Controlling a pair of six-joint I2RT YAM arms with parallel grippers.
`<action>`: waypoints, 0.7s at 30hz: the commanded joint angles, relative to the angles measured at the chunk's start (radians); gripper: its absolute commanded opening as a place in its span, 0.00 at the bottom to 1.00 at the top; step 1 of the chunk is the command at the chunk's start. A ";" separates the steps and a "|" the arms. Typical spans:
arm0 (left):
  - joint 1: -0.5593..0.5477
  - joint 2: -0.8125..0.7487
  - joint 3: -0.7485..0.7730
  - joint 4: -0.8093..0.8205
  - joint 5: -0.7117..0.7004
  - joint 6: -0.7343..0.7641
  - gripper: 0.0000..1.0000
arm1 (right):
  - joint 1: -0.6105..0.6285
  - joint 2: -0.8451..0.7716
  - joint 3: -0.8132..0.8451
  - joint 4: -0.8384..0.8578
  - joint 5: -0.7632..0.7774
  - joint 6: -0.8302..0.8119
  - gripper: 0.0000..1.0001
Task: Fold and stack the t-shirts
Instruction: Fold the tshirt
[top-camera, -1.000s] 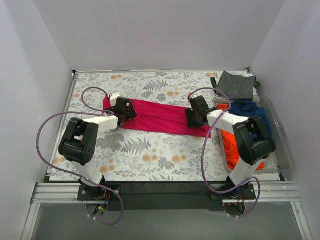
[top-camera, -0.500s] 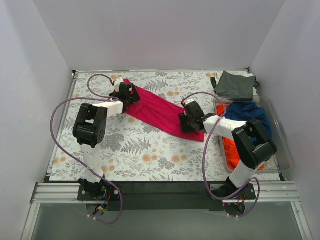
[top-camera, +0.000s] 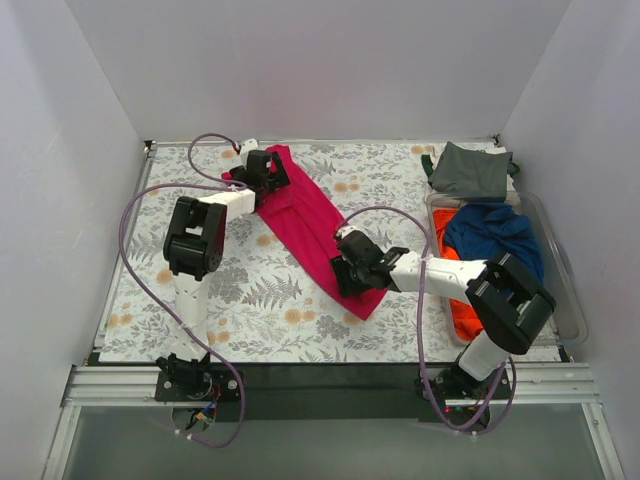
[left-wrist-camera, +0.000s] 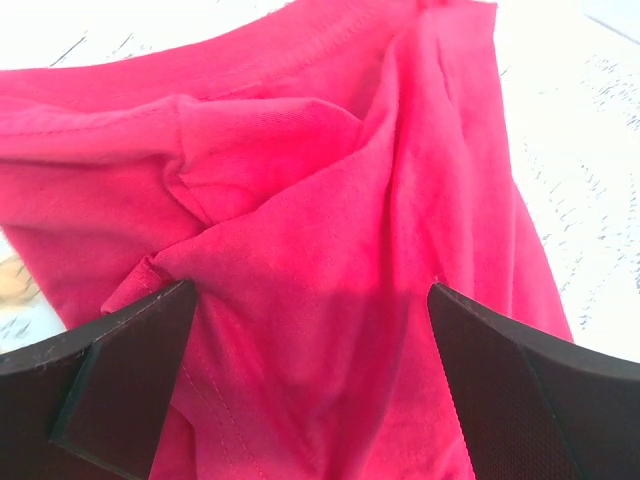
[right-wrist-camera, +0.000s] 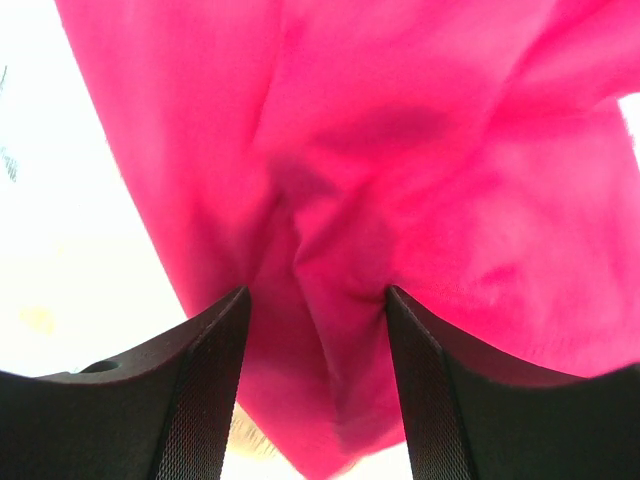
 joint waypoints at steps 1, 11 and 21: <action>-0.001 0.063 0.014 -0.072 0.075 -0.004 0.94 | 0.041 -0.049 -0.024 -0.127 -0.004 0.077 0.51; -0.019 -0.010 0.087 -0.049 0.071 0.041 0.94 | 0.049 -0.249 -0.007 -0.182 0.188 0.043 0.57; -0.078 -0.246 -0.069 -0.040 0.026 0.039 0.94 | -0.039 -0.149 -0.025 -0.020 0.216 -0.061 0.56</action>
